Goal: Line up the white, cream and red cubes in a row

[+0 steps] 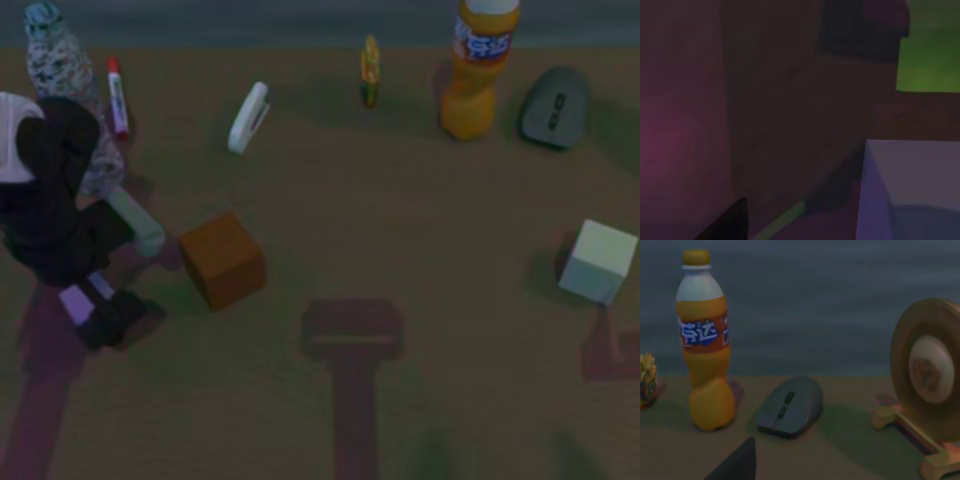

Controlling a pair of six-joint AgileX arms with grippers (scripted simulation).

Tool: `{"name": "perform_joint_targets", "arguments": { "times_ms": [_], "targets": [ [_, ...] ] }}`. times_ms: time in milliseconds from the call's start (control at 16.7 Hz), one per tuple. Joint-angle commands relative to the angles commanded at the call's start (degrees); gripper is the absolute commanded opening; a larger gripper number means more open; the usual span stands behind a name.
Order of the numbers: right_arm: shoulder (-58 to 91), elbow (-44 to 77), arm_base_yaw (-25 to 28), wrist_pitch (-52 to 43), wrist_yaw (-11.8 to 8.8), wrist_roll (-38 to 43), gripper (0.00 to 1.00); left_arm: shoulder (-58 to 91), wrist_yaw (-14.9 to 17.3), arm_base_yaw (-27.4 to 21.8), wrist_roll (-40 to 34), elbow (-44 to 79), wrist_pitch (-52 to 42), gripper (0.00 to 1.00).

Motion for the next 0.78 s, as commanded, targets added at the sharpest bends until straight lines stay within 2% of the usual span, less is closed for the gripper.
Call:
{"name": "perform_joint_targets", "arguments": {
  "times_ms": [60, 780],
  "targets": [
    [0.00, 0.00, 0.00, 0.00, 0.00, 0.00, 1.00, 0.00, 0.00, 0.00, 0.00, 0.00, 0.00, 1.00],
    [0.00, 0.00, 0.00, 0.00, 0.00, 0.00, 1.00, 0.00, 0.00, 0.00, 0.00, 0.00, 0.00, 0.10]
  ]
}}
